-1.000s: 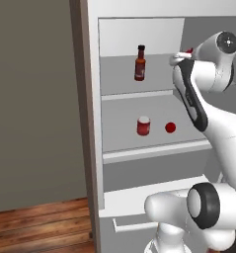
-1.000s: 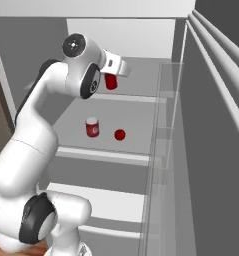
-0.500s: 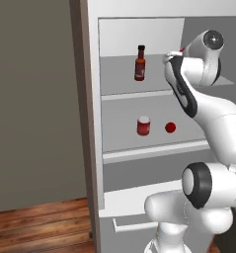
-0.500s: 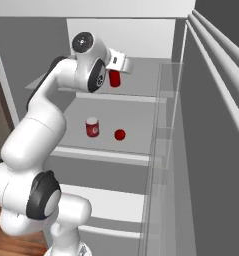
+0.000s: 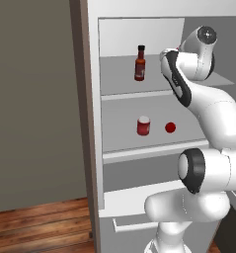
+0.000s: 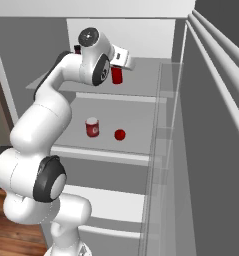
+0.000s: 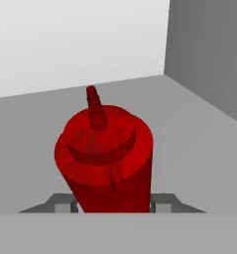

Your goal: Place the condiment bottle and ketchup from the counter to the top shelf of the fridge. If the existing items in the fridge are on the top shelf, move them to other shelves.

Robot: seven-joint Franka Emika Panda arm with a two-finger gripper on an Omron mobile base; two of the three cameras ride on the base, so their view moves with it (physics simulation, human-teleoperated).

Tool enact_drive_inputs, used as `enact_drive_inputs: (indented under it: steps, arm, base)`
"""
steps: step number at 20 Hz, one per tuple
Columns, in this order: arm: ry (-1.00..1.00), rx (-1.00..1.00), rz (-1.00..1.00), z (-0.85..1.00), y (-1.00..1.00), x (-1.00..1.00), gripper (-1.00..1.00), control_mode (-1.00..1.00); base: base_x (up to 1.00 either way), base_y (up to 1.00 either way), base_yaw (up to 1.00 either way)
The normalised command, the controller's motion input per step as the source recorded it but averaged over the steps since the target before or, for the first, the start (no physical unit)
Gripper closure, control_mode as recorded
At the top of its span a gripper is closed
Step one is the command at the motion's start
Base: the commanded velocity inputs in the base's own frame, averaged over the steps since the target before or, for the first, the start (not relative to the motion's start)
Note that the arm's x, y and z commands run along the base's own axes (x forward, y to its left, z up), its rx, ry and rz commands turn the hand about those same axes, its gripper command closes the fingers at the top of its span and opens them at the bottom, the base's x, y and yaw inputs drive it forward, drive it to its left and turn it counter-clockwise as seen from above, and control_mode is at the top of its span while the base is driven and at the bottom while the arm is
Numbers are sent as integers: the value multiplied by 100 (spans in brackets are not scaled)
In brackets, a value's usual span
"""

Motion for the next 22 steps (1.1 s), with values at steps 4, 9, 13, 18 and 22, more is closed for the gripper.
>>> enact_drive_inputs:
  steps: [4,9,13,18,22]
  arm:
    - [0,0,0,0,0,23,-100,-100]
    - [0,0,0,0,0,6,-100,-100]
    - [0,0,0,0,0,2,-100,-100]
    - [0,0,0,0,0,-1,-100,-100]
    - [-6,0,0,0,0,-58,-100,-100]
  base:
    - [0,0,0]
    - [0,0,0]
    - [0,0,0]
    - [0,0,0]
    - [0,0,0]
